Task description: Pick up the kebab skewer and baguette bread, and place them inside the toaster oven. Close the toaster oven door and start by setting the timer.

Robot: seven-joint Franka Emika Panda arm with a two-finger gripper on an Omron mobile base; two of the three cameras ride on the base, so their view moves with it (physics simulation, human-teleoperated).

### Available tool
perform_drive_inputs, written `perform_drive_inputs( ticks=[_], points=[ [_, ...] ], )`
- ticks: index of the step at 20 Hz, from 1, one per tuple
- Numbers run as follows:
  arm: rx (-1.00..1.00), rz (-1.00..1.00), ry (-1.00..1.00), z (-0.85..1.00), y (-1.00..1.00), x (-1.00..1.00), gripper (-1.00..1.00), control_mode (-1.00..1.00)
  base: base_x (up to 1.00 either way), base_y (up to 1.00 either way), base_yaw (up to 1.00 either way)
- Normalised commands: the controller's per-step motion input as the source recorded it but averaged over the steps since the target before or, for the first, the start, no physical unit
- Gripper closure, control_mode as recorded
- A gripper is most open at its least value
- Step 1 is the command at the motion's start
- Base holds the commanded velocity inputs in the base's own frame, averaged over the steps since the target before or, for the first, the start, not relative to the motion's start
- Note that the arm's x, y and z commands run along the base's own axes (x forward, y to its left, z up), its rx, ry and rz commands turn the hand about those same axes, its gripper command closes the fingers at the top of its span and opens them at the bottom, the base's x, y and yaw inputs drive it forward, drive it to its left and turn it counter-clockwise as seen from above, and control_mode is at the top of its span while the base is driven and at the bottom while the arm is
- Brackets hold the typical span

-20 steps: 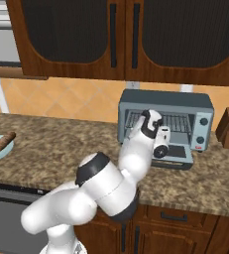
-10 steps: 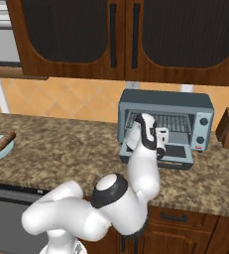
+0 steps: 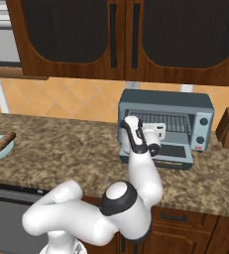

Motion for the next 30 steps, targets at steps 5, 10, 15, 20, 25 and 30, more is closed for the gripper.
perform_drive_inputs(
  ticks=[5, 10, 15, 20, 25, 30],
  points=[
    [0.00, 0.00, 0.10, 0.00, -0.15, 0.15, -1.00, -1.00, 0.00, 0.00, 0.00],
    [0.00, 0.00, 0.11, -0.11, -0.16, 0.03, -1.00, -1.00, 0.00, 0.00, 0.00],
    [0.00, 0.00, 0.01, -0.02, -0.15, 0.05, -1.00, -1.00, 0.00, 0.00, 0.00],
    [0.02, 0.00, 0.01, -0.16, -0.07, 0.11, -1.00, -1.00, 0.00, 0.00, 0.00],
    [0.02, 0.00, 0.05, -0.38, 0.00, 0.24, -1.00, -1.00, 0.00, 0.00, 0.00],
    [0.01, 0.00, 0.04, -0.26, -0.01, 0.22, -1.00, -1.00, 0.00, 0.00, 0.00]
  ],
)
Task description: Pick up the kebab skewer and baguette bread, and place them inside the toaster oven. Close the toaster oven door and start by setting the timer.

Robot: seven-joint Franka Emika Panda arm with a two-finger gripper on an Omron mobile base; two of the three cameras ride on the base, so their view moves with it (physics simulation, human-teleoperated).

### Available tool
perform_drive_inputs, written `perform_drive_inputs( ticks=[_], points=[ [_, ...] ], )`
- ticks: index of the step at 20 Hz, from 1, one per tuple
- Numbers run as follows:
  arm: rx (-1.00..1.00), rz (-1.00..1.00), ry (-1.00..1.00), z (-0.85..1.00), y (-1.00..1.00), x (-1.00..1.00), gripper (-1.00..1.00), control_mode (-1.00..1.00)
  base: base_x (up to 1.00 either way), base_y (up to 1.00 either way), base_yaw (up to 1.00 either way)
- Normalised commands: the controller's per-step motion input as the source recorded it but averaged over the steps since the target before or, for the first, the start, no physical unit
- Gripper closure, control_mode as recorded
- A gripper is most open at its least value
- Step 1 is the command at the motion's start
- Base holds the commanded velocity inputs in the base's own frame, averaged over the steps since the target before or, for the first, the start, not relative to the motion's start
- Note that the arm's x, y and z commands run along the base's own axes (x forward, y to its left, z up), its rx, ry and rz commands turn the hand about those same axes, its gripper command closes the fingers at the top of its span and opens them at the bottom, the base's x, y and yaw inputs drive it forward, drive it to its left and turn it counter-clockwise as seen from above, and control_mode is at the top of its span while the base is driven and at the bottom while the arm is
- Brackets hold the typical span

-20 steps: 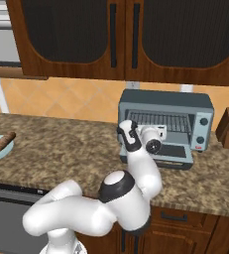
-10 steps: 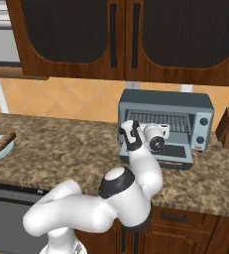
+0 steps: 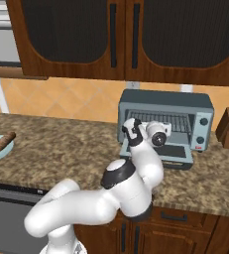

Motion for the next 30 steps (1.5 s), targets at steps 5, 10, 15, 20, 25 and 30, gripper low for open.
perform_drive_inputs(
  ticks=[5, 10, 15, 20, 25, 30],
  points=[
    [0.00, 0.00, 0.10, -0.47, 0.00, 0.03, -1.00, -1.00, 0.00, 0.00, 0.00],
    [0.00, 0.00, 0.23, -0.69, 0.00, -0.26, -1.00, -1.00, 0.00, 0.00, 0.00],
    [0.00, 0.00, 0.39, -0.59, 0.00, -0.51, -1.00, -1.00, 0.00, 0.00, 0.00],
    [0.00, 0.00, 0.34, -0.64, 0.00, -0.95, -1.00, -1.00, 0.00, 0.00, 0.00],
    [0.00, 0.00, 0.36, -0.55, 0.00, -1.00, -1.00, -1.00, 0.00, 0.00, 0.00],
    [0.00, 0.00, 0.35, -0.53, -0.11, -1.00, -1.00, -1.00, 0.00, 0.00, 0.00]
  ],
)
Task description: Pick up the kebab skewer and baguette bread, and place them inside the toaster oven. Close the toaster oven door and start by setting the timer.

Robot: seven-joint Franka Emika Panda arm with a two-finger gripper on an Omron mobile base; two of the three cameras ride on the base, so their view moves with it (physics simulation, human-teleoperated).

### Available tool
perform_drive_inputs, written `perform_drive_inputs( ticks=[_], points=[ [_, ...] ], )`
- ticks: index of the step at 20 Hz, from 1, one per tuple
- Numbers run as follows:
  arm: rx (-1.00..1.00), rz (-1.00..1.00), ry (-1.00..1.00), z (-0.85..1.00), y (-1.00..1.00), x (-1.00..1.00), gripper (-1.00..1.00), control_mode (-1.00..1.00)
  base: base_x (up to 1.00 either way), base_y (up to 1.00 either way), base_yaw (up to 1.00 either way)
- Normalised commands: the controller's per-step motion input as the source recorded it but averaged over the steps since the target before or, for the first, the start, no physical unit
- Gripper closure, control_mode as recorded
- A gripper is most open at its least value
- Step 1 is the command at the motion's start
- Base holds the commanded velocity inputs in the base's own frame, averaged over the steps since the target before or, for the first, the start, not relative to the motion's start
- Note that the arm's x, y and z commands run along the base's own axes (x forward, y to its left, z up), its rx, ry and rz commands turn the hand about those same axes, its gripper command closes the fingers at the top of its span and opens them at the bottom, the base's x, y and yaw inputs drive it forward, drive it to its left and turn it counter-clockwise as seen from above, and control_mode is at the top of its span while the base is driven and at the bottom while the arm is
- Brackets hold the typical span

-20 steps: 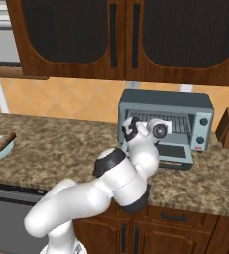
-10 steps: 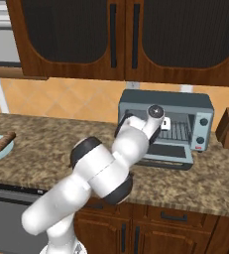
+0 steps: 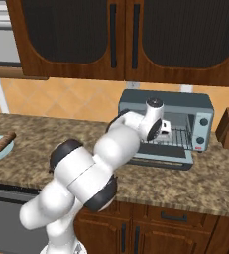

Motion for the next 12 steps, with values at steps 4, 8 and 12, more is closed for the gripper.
perform_drive_inputs(
  ticks=[4, 8, 12],
  points=[
    [0.02, 0.00, 0.28, -0.16, -0.13, -0.79, -1.00, -1.00, 0.00, 0.00, 0.00],
    [0.03, 0.00, -0.03, 0.94, 0.47, -0.88, -1.00, -1.00, 0.00, 0.00, 0.00],
    [-0.04, 0.00, -0.10, 0.36, 1.00, -0.86, -1.00, -1.00, 0.00, 0.00, 0.00]
  ],
)
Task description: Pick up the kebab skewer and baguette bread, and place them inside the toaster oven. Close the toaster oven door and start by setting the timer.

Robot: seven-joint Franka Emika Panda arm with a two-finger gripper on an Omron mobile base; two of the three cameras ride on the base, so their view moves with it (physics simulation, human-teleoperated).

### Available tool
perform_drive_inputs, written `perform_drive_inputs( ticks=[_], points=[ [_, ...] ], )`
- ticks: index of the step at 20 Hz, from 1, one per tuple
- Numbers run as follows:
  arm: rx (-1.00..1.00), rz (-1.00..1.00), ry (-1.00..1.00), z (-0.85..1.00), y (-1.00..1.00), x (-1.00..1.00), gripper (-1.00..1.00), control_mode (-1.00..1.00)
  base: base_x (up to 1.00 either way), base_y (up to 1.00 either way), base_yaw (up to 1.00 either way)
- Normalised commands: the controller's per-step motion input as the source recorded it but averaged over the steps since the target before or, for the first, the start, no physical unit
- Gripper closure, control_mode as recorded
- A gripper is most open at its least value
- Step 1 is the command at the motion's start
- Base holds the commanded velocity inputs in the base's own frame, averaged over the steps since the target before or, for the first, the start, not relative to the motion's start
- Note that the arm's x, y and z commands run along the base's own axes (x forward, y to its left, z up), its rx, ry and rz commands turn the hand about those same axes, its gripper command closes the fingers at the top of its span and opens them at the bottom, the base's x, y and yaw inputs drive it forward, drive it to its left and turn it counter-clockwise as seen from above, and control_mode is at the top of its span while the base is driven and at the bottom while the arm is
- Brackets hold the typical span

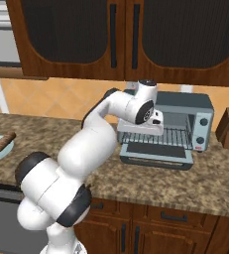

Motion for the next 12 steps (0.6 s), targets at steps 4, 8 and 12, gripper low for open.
perform_drive_inputs(
  ticks=[4, 8, 12],
  points=[
    [-0.06, 0.00, -0.02, 0.19, 1.00, -0.76, -1.00, -1.00, 0.00, 0.00, 0.00],
    [-0.04, -0.02, 0.00, 0.00, 1.00, -0.81, -1.00, -1.00, 0.00, 0.00, 0.00],
    [-0.04, -0.10, -0.06, 0.00, 1.00, -0.45, -1.00, -1.00, 0.00, 0.00, 0.00]
  ],
)
